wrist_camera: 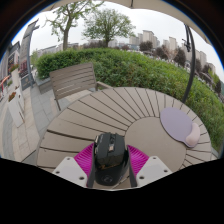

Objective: Arrange mouse

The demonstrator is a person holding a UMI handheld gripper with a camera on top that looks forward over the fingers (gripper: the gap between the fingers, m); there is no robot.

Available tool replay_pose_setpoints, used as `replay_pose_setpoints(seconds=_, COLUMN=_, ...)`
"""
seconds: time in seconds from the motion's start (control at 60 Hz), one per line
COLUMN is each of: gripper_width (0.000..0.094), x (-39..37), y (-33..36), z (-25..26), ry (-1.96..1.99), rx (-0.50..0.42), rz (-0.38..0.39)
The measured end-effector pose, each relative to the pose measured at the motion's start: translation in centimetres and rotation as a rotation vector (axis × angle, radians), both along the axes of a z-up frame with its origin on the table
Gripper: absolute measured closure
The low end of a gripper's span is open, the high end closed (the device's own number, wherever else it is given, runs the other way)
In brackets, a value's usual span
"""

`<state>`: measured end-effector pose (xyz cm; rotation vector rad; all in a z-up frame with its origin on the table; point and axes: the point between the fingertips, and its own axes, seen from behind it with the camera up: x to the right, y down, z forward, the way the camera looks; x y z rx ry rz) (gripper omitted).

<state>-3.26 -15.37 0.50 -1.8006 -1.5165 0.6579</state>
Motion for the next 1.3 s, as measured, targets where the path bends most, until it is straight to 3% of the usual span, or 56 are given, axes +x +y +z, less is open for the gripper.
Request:
replay_pose_setpoints(seconds=0.217, gripper_width=0.0443, x=0.2, y=4.0, z=8.6, ry=0.052, rx=-0.056, rz=-0.013)
replay_pose_setpoints(seconds=0.417, gripper_width=0.0444, x=-3.4, y=17.0, z=14.5, ry=0.100, rx=0.037, rz=-0.056)
replay_pose_setpoints(seconds=0.533, gripper_width=0.0444, x=-5.3, y=25.3, z=12.8, ry=0.063, rx=0.092, rz=-0.088)
replay_pose_setpoints(seconds=0.717, gripper_width=0.0443, x=-6.7, y=33.2, z=4.5, ry=-0.048, rx=0.081, rz=-0.103)
replay_pose_setpoints(seconds=0.85, gripper_width=0.0417, x=-6.4, y=35.0, z=-1.5, ry=-0.121, rx=0.039, rz=-0.087)
replay_pose_setpoints(seconds=0.983, gripper_width=0.0260, x=-6.1, y=35.0, z=-2.2, ry=-0.131, rx=-0.012, rz=-0.098)
replay_pose_setpoints(seconds=1.05, gripper_width=0.0073, x=-5.4, y=35.3, z=-0.7, ry=-0.127, rx=-0.016, rz=-0.126)
replay_pose_setpoints(seconds=1.3, gripper_width=0.0089, x=6.4, y=29.4, z=10.2, ry=-0.134, rx=-0.078, rz=-0.139)
